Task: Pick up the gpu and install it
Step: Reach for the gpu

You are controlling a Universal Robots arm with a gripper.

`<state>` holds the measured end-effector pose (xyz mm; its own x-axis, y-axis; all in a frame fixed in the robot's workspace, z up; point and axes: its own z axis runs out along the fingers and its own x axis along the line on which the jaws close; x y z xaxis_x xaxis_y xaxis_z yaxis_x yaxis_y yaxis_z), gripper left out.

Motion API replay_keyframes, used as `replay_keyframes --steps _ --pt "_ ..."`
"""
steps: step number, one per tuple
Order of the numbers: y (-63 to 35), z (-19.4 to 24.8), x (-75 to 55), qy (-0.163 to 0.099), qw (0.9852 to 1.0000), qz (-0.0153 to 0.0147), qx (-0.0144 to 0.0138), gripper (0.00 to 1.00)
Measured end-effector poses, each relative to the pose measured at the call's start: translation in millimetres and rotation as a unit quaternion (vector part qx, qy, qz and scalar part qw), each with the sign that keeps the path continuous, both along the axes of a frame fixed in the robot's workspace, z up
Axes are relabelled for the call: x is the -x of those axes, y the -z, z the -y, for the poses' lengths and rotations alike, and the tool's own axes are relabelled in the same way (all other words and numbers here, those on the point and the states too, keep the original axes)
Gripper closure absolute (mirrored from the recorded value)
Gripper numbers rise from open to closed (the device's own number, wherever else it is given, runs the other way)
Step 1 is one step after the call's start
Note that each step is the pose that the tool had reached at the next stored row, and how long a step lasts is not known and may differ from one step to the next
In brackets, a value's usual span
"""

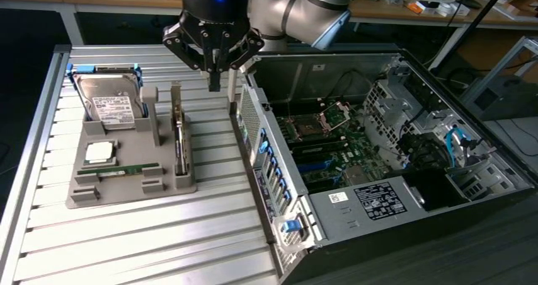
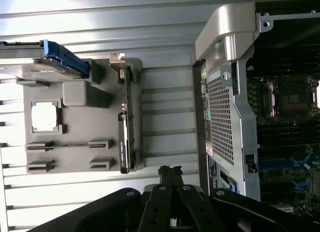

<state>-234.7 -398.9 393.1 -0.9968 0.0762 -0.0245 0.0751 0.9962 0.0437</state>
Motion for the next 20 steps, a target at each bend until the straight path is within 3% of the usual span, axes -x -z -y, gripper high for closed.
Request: replay_keyframes --steps 20 --pt "0.0 0.0 11.9 0.000 1.0000 0.0000 0.0000 0.89"
